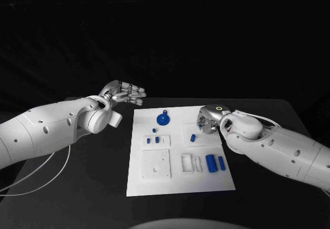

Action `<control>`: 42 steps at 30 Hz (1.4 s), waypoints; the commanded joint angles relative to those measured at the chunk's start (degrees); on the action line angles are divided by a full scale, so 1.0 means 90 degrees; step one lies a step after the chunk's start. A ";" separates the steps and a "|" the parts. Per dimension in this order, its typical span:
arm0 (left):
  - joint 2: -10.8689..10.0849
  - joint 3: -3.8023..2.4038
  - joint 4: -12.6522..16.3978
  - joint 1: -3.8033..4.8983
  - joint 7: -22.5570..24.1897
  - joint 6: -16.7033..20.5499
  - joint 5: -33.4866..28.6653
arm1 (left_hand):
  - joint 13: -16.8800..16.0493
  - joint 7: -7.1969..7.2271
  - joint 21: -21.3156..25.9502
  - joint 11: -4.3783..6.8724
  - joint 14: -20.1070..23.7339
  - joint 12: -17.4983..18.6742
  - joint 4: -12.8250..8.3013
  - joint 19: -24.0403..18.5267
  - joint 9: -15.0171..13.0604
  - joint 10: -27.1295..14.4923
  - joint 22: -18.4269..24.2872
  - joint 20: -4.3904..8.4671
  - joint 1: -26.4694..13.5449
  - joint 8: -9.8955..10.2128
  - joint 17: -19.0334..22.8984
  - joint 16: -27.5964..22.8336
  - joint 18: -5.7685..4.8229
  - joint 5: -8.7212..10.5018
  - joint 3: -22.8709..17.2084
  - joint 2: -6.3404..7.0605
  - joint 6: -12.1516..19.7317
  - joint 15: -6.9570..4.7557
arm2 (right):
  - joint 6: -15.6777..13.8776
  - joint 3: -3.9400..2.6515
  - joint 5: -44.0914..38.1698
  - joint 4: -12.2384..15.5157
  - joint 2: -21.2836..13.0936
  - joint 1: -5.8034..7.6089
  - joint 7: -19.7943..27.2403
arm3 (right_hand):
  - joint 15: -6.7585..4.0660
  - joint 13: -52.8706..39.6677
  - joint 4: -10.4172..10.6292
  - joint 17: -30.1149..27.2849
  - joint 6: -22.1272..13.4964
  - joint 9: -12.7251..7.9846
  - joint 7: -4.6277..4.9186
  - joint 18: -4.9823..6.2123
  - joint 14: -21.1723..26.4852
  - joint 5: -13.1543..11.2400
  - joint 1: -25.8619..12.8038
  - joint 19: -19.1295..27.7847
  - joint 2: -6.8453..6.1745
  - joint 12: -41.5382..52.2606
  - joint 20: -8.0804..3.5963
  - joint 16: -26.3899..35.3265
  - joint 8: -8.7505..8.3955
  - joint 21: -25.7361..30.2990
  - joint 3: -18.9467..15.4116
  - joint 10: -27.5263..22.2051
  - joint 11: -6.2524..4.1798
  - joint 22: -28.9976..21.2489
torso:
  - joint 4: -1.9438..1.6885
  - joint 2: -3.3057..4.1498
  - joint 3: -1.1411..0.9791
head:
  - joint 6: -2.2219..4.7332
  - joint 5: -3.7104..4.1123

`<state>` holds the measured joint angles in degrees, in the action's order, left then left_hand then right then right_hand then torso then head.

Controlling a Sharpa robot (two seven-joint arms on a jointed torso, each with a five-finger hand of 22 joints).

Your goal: Assemble the parts on the task board

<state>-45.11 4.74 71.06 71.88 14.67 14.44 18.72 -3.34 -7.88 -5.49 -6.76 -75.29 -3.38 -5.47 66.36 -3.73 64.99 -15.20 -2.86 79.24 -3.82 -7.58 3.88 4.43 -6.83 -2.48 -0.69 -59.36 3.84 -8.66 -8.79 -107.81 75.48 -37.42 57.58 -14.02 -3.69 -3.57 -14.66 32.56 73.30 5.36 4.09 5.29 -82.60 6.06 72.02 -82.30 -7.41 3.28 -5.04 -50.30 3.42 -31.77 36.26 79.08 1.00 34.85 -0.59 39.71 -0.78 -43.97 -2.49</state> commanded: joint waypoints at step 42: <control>0.0286 -0.0005 -0.0452 0.0011 0.0233 0.0302 0.0013 | -0.0007 -0.0022 -0.0105 0.0005 -0.0022 -0.0009 0.0043 -0.0025 -0.0004 -0.0023 0.0077 -0.0004 0.0005 0.0012 -0.0026 -0.0021 -0.0040 -0.0002 0.0010 -0.0023 0.0023 0.0000 | 0.0194 -0.0517 0.0760 0.1977 -0.0193 -0.0136 -0.0018 | -0.0069 -0.0030 -0.0103 0.0001 0.0071 0.0064 0.0000 0.0096 -0.0011 -0.0022 -0.0038 -0.0135 0.0186 0.0020 -0.0068 0.0086 0.0027 0.0440 -0.0060 0.0084 -0.0032 0.0316 | 0.0004 -0.0070 0.0030 | -0.0063 -0.0391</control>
<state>-42.86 4.75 67.24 71.89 15.08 15.42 19.26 -3.34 -7.97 -6.16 -6.76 -75.25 -3.38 -5.32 66.36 -3.73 64.57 -14.59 -2.86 79.24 -3.82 -7.78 3.88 4.43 -6.82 -2.33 -0.68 -58.84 3.80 -8.17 -13.61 -98.42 92.59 -39.49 56.51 -14.37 -4.07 -3.89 -15.50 32.54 73.68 5.86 4.09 5.31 -82.57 5.78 71.63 -83.14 -6.46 3.25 -5.83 -49.79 3.46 -28.13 36.12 79.65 0.61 37.64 -0.53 39.36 -0.65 -44.34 -5.27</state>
